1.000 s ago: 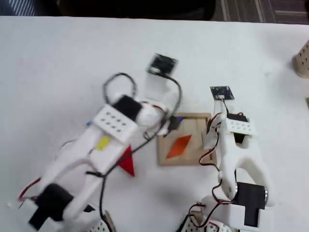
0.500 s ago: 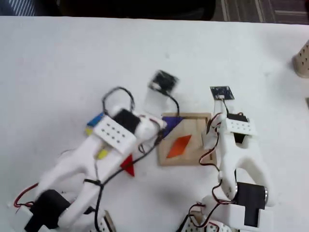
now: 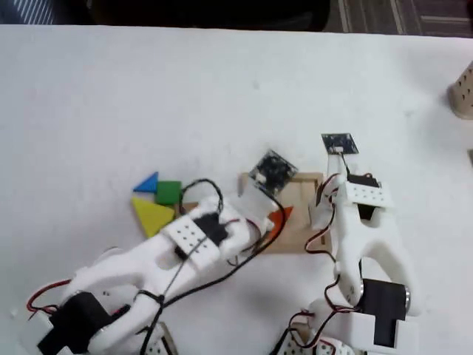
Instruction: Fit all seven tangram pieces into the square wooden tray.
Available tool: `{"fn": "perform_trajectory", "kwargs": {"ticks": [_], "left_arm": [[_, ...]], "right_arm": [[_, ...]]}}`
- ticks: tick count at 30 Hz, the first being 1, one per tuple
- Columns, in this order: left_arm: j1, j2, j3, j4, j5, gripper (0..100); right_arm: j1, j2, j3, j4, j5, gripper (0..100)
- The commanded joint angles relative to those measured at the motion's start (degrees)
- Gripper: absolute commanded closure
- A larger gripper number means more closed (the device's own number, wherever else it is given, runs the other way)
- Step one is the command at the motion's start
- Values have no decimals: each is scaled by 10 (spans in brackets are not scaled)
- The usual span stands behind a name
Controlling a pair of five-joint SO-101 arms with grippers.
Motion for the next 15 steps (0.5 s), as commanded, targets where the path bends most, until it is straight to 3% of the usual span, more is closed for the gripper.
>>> {"fn": "perform_trajectory", "kwargs": {"ticks": [1,15], "left_arm": [[36,-29,15,-76,0,977],[102,-27,21,-2,-4,977]], "right_arm": [[4,-22,-2,-3,0,844],[4,-22,-2,-3,0,844]]}}
